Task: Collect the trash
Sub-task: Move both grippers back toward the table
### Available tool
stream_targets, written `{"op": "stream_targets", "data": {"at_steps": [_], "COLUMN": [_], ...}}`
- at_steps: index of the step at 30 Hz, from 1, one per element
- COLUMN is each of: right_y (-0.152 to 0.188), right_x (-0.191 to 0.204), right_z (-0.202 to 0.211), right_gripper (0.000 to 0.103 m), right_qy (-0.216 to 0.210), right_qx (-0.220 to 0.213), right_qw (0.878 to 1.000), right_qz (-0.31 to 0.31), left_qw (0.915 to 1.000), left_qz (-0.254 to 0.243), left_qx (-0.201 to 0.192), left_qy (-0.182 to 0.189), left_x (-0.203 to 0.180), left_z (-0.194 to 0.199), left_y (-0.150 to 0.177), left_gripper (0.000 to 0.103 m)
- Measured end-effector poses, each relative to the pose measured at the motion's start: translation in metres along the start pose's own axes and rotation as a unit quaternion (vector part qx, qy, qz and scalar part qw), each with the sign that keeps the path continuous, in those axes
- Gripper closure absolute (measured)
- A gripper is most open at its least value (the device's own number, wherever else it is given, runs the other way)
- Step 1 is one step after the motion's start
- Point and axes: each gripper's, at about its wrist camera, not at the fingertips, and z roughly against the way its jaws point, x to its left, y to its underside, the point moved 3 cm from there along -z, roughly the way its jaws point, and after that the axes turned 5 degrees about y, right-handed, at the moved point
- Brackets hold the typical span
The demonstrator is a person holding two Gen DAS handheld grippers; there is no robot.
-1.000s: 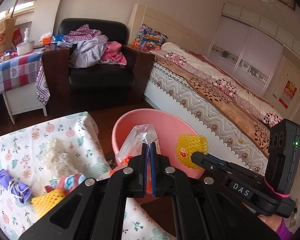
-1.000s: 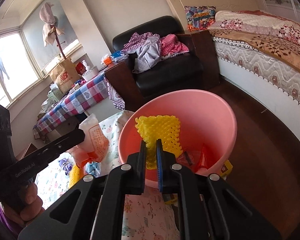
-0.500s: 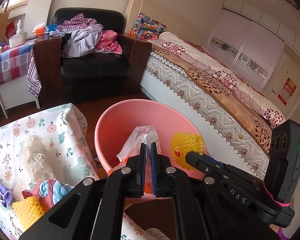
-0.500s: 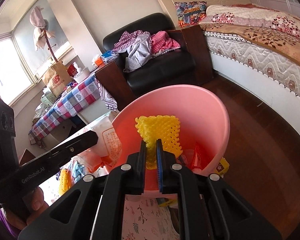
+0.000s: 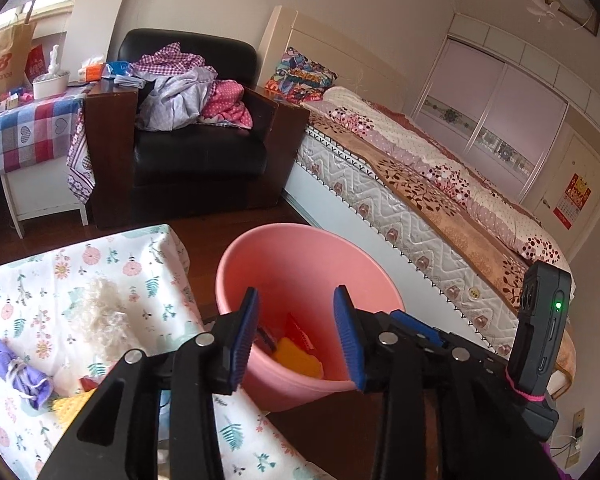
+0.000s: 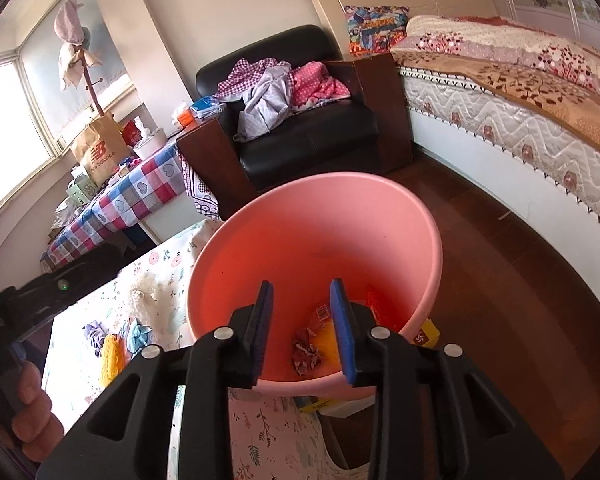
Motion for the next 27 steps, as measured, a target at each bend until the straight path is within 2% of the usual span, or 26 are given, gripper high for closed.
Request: {"op": "stream_targets", "data": {"at_steps": [4, 9, 11, 12, 16, 19, 22, 27], "right_y": [-0.001, 0.006, 0.009, 0.011, 0.018, 0.025, 0.034, 0.053], "right_x": [0.007, 0.027, 0.037, 0.042, 0.063, 0.078, 0.091, 0.115], "right_z": [0.012, 0.032, 0.038, 0.04, 0.043, 0.042, 0.039, 0.037], "right_gripper": [0.073, 0.073, 0.069, 0.061, 0.057, 0.053, 0.053, 0.053], "right_qy": [-0.007, -0.044, -0.057, -0.066, -0.077, -0.098, -0.097, -0.101], "right_qx": [-0.012, -0.032, -0.037, -0.035, -0.031, -0.014, 0.006, 0.041], "right_qw": [1.0, 0.998, 0.997, 0.997, 0.996, 0.994, 0.994, 0.989], "right_qz": [0.006, 0.02, 0.022, 0.022, 0.035, 0.034, 0.052, 0.097], "left_qw": [0.9997, 0.9973, 0.9956, 0.9945, 0.9902, 0.987, 0.9851, 0.9867], "left_qz": [-0.005, -0.011, -0.013, -0.013, 0.001, 0.023, 0.047, 0.057], "left_qx": [-0.018, -0.049, -0.059, -0.064, -0.078, -0.082, -0.076, -0.048], "left_qy": [-0.015, -0.053, -0.071, -0.081, -0.116, -0.136, -0.147, -0.144], "left_x": [0.008, 0.027, 0.037, 0.043, 0.069, 0.09, 0.11, 0.124], "left_z": [0.032, 0.084, 0.105, 0.117, 0.158, 0.183, 0.2, 0.21], "left_y": [0.002, 0.009, 0.013, 0.015, 0.03, 0.044, 0.059, 0.091], "left_gripper": [0.062, 0.061, 0.06, 0.06, 0.058, 0.058, 0.058, 0.058]}}
